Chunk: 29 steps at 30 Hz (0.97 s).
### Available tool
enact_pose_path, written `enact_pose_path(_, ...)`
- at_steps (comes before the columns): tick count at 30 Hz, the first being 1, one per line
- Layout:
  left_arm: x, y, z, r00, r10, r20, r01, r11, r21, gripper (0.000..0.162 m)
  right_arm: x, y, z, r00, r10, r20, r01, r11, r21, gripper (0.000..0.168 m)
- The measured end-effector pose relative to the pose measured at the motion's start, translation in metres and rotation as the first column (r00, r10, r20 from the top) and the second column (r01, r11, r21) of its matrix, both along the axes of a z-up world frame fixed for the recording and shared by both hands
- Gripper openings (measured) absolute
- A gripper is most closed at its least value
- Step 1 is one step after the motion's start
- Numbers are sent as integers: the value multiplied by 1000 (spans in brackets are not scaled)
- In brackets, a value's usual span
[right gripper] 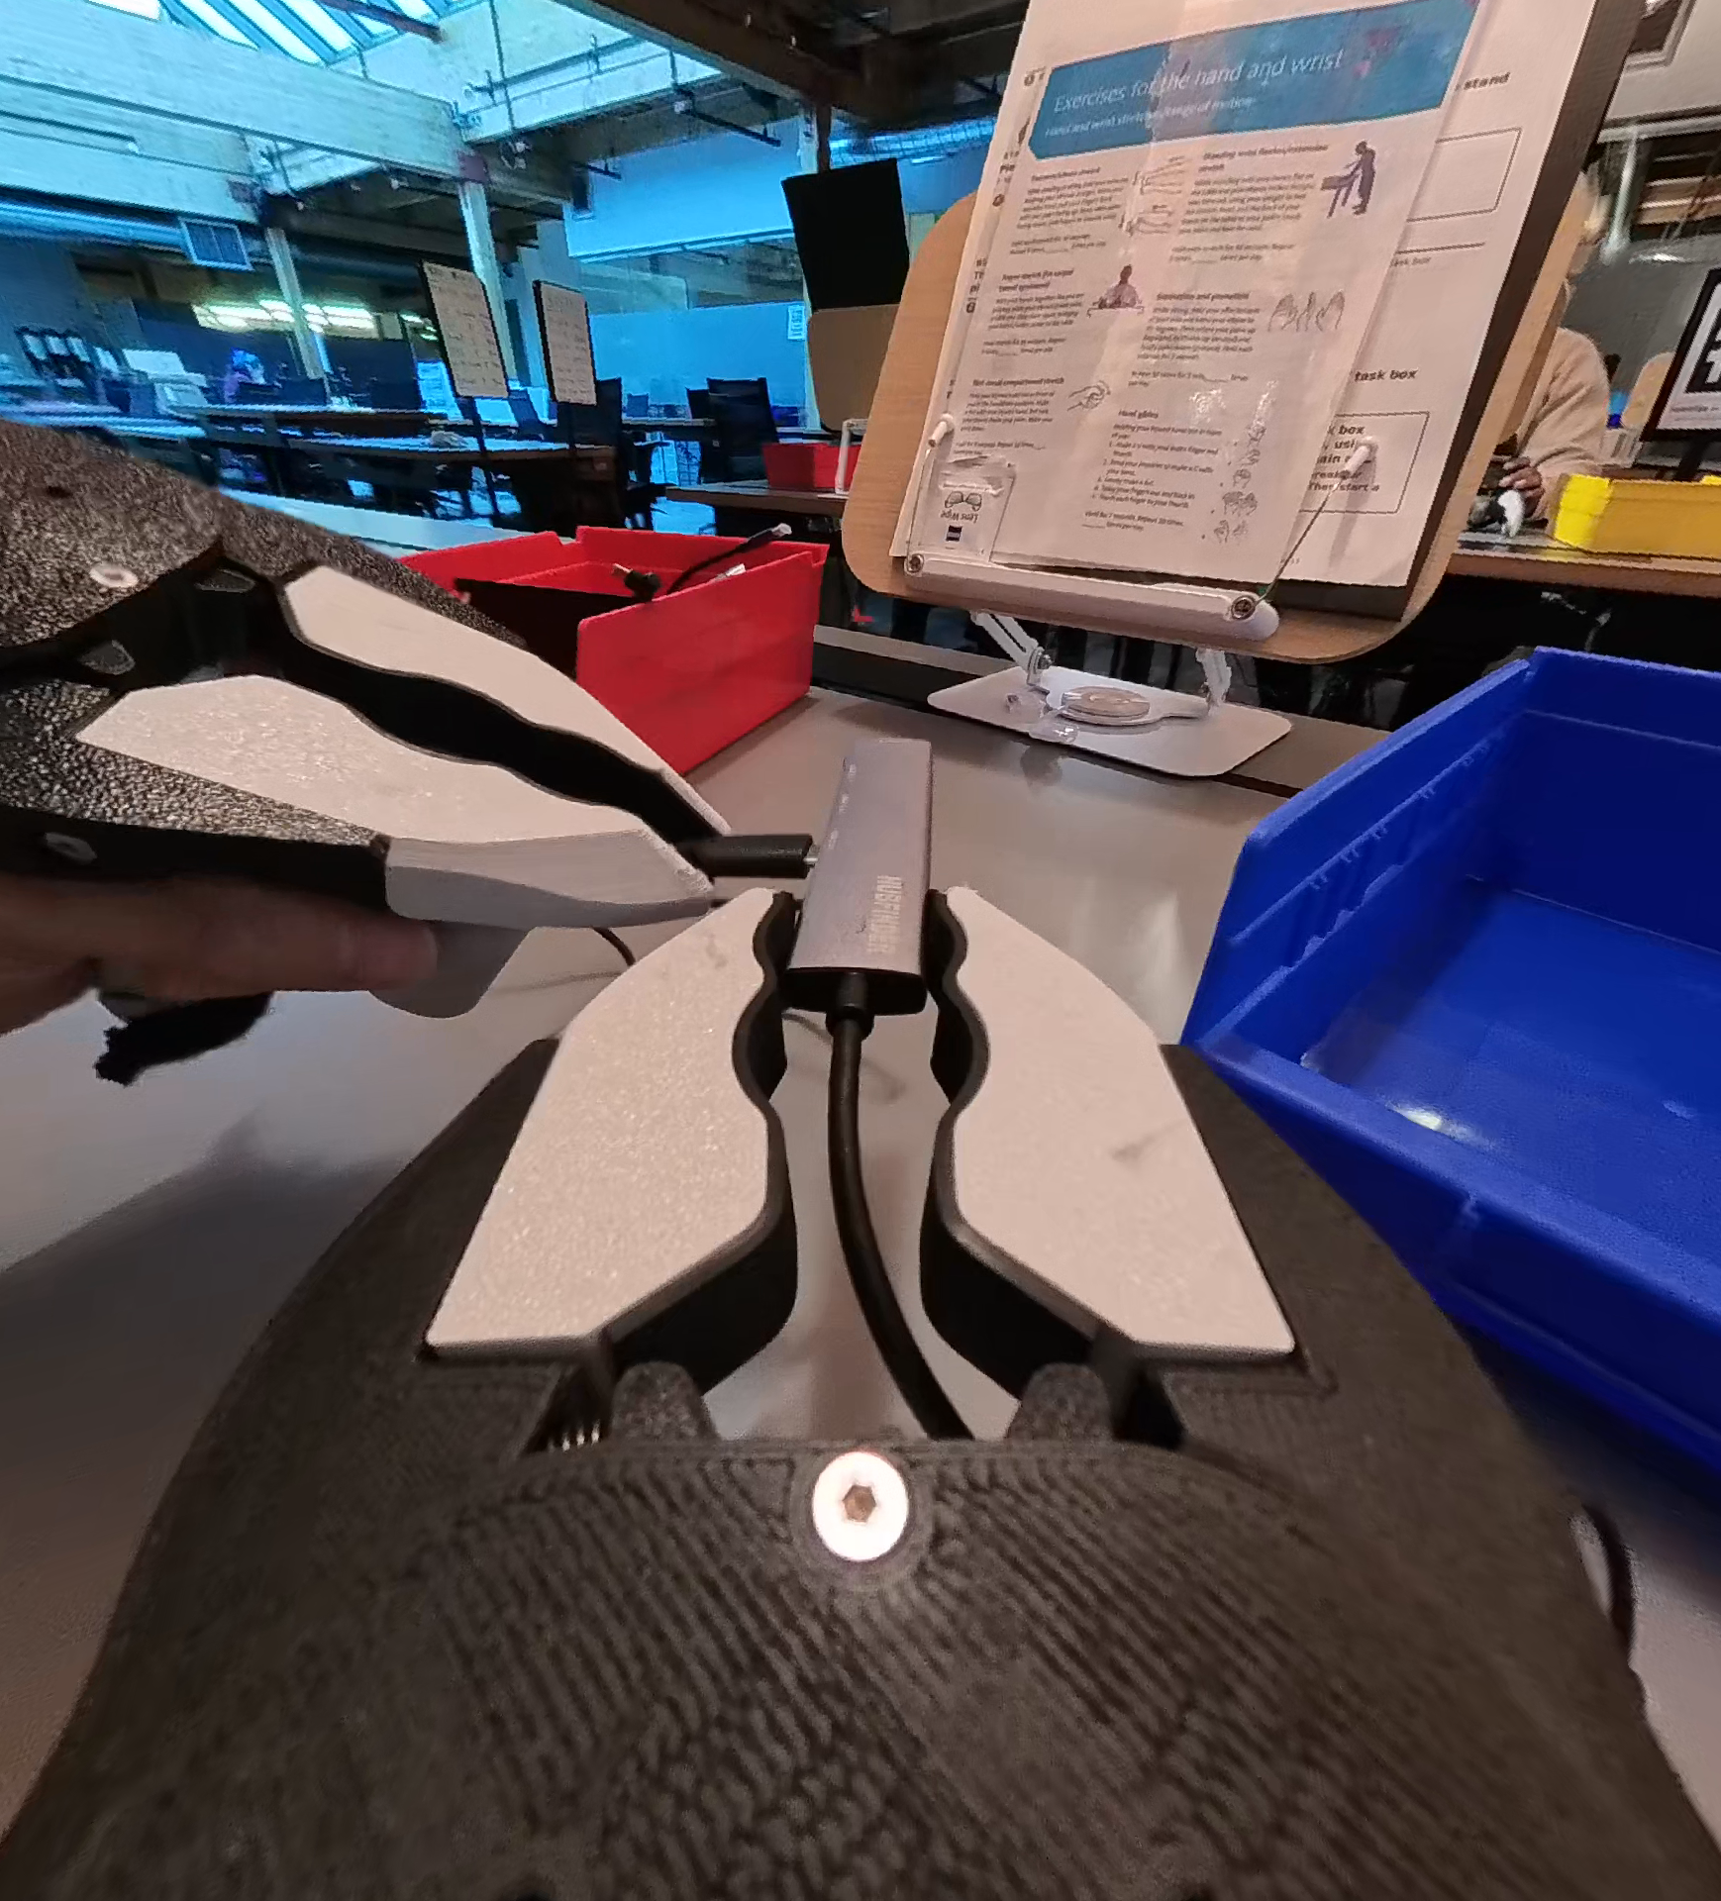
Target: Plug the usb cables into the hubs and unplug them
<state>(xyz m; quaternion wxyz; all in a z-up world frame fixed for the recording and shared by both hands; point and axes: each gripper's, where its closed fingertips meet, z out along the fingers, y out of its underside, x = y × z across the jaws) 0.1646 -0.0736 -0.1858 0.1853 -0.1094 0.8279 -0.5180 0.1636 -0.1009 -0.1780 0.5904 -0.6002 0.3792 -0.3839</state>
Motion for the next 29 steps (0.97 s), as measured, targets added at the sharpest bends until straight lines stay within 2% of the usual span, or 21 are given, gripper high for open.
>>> enact_pose_path(3,-2,-1,7,999,7,45,-5,999,-43,10,-2,-1,3,1000,26,10,-26,999,33,26)
enact_pose_path(7,-1,-2,10,993,15,117,-11,999,-30,10,-3,1,2,1000,30,8,-30,999,21,26)
enact_pose_path(13,2,-3,3,997,13,80,-12,1000,-8,10,1,1,-2,1000,-17,-3,17,1000,-26,26)
enact_pose_path(17,-1,-4,7,999,5,38,-3,999,-52,11,1,-1,0,1000,5,-10,-5,1000,18,25)
enact_pose_path(19,-2,2,21,999,7,48,-3,996,-94,23,1,-8,3,1000,-11,-5,11,998,65,25)
enact_pose_path(21,3,20,37,998,24,66,-15,992,-125,23,0,-14,4,1000,-2,-12,3,993,115,25)
enact_pose_path(24,36,73,56,984,143,102,-132,985,-107,21,1,-17,5,1000,10,-17,-7,988,152,25)
enact_pose_path(27,89,147,59,943,299,148,-306,952,29,21,1,-13,3,999,35,-27,-31,990,141,25)
enact_pose_path(29,123,194,47,922,361,138,-382,907,178,21,1,-10,2,999,34,-31,-30,993,116,25)
